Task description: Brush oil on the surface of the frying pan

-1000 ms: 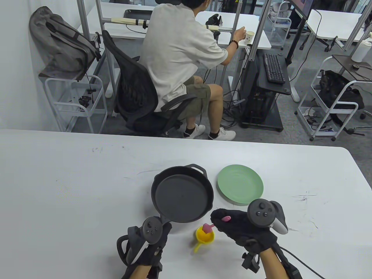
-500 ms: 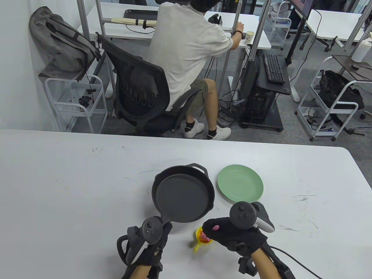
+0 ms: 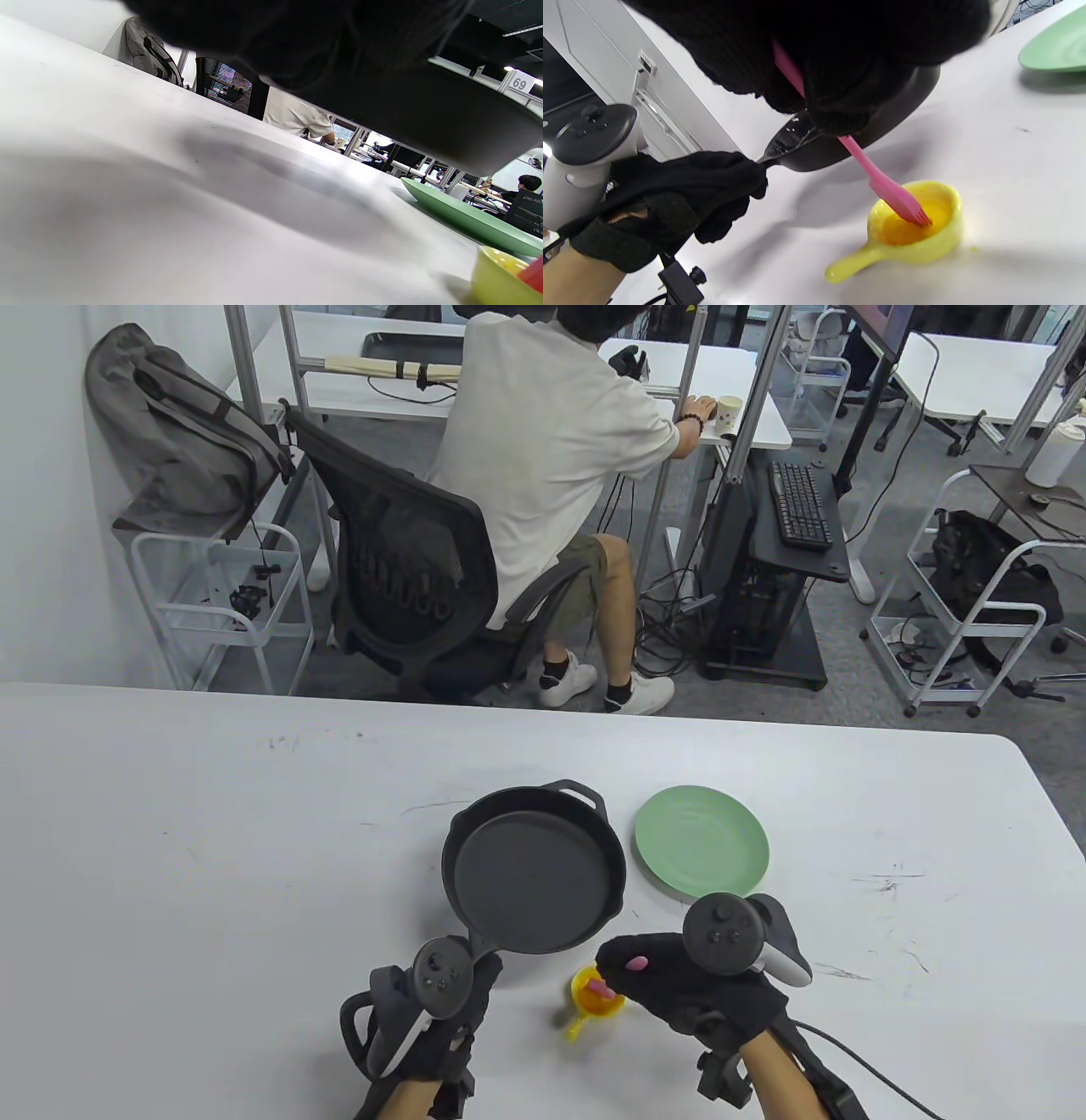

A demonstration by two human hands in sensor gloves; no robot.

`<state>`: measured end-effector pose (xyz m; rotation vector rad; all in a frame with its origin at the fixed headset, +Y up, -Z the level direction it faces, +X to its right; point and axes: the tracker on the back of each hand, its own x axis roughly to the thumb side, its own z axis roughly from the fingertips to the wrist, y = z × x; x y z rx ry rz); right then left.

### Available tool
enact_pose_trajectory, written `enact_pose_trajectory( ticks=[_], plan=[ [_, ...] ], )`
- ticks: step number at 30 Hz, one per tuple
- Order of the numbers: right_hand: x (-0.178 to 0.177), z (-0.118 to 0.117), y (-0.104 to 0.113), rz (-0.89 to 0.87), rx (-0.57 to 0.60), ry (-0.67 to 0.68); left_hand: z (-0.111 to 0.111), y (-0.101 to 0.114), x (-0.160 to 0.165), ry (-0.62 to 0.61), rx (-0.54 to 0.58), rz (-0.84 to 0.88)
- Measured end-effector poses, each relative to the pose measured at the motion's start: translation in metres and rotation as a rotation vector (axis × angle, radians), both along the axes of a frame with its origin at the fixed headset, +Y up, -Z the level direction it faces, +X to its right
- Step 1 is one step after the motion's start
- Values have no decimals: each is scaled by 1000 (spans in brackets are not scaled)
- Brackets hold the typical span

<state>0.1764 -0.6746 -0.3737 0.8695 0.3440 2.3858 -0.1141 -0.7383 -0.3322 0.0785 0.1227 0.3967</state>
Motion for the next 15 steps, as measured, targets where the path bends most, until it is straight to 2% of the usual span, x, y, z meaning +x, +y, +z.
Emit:
enact_pose_trajectory(
  ticks=[8,15],
  plan=[
    [9,-1,6,-51,25,-29,0,0,-1,5,-1,3],
    [10,-3,4,23,70,-73,0,1,-2,5,-2,1]
  ],
)
